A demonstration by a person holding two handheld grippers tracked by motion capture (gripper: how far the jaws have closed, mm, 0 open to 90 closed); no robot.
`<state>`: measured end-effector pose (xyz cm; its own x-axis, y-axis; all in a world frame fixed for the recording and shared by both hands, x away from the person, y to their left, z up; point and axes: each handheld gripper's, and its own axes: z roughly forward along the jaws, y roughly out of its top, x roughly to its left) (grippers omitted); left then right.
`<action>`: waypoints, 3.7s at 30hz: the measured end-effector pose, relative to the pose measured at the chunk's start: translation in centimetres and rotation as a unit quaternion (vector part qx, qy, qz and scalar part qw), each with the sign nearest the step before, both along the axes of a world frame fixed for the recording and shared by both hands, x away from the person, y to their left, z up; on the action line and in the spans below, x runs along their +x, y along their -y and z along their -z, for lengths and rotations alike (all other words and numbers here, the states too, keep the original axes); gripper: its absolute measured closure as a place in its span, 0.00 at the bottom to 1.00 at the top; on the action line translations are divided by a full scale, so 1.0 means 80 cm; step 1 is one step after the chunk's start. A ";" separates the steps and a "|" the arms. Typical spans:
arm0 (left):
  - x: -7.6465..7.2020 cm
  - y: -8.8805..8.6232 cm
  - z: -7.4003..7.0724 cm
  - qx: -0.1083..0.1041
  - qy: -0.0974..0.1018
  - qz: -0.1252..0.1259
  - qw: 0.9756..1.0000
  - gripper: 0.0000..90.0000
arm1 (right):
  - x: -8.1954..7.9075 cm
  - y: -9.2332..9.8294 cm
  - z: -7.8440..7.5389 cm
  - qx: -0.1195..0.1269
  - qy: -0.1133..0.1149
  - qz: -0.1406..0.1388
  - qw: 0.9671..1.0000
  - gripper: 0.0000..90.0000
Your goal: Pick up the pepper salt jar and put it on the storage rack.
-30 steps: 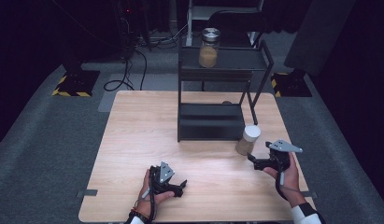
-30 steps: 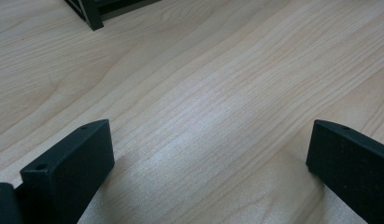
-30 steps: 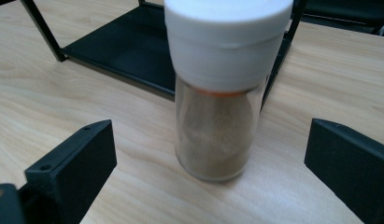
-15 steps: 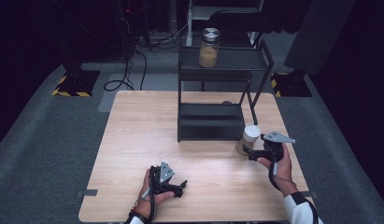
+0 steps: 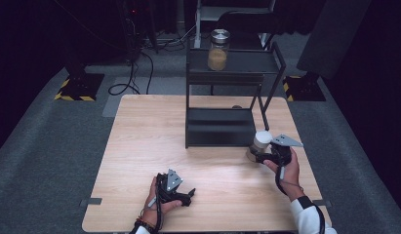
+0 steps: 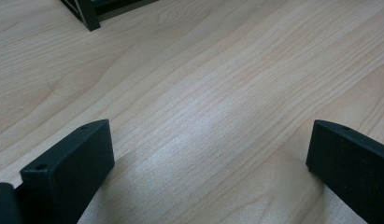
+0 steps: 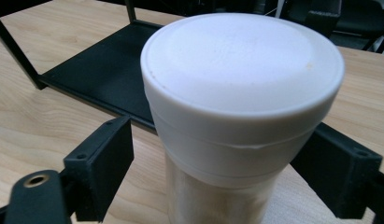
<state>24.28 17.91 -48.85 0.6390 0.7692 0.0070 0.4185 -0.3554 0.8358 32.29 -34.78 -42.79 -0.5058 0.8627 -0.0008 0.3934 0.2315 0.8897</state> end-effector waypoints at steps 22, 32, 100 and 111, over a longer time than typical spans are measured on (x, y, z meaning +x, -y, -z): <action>0.000 0.000 0.000 0.000 0.000 0.001 1.000 0.01 | -0.017 -0.007 0.018 0.011 0.037 0.028 0.999 0.38; 0.000 0.000 0.000 0.000 0.000 0.001 1.000 0.01 | -0.025 -0.007 0.001 0.022 0.040 0.034 0.998 0.38; 0.000 0.000 0.000 0.000 0.000 0.002 1.000 0.01 | 0.004 -0.076 -0.311 0.030 0.106 0.090 0.990 0.38; 0.001 -0.001 0.000 0.000 0.000 0.003 1.000 0.01 | 0.017 -0.084 -0.332 0.031 0.114 0.097 0.988 0.38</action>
